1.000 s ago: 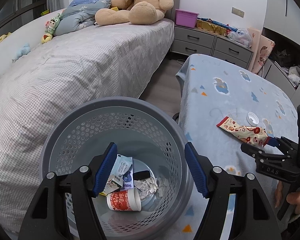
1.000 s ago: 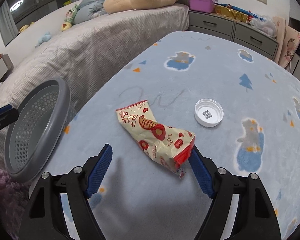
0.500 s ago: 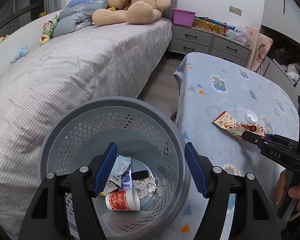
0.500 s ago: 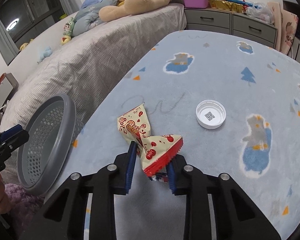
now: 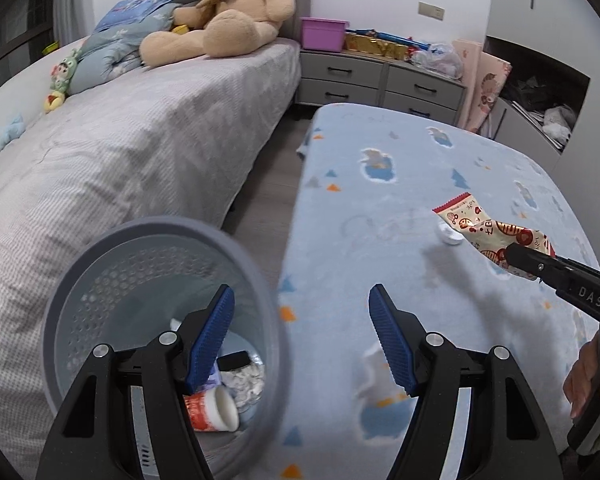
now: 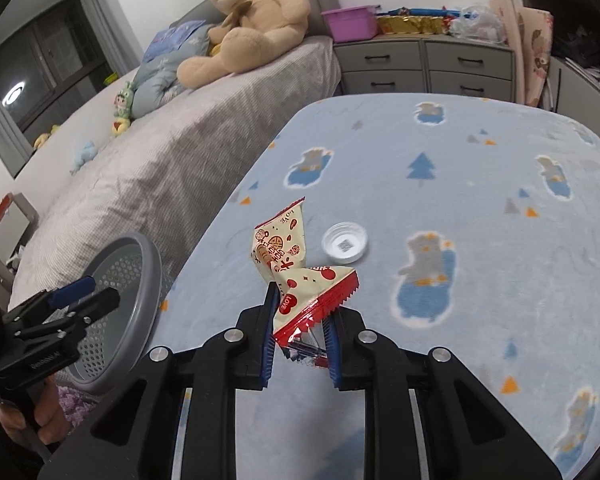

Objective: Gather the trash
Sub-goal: 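Grasp the white bottle cap with the left gripper while the right gripper holds the wrapper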

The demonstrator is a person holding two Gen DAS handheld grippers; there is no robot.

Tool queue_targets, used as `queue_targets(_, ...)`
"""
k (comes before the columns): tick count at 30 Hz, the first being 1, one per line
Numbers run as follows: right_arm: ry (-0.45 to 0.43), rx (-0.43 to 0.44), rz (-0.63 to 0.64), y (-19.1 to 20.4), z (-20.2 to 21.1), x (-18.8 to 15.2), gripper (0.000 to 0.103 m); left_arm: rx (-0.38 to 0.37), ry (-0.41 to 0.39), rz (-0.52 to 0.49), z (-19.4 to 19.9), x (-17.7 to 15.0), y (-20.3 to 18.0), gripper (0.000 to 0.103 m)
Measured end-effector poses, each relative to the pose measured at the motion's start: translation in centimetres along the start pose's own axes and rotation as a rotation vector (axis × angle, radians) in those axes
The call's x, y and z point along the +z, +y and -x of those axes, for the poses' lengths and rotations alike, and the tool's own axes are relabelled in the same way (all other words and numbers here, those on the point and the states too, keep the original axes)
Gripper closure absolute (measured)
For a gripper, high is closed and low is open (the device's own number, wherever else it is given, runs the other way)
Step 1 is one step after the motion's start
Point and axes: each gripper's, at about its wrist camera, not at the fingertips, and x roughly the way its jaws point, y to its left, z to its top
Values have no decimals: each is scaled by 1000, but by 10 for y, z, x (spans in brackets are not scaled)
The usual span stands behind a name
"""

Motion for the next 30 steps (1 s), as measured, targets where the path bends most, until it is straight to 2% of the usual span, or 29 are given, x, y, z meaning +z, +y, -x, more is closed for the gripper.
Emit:
queue_targets(7, -60, -38, -49, -37, 31, 8, 82, -82, 12, -66, -15, 16, -56, 36)
queue_targets(14, -104, -80, -120, -78, 44, 17, 82, -158, 41, -140, -46, 28, -111, 36)
queue_targets(21, -132, -93, -176, -106, 55, 19, 82, -158, 98, -174, -97, 37, -154, 36)
queue_targets(30, -138, -71, -192, -114, 60, 20, 82, -104, 132, -170, -147, 46, -166, 36)
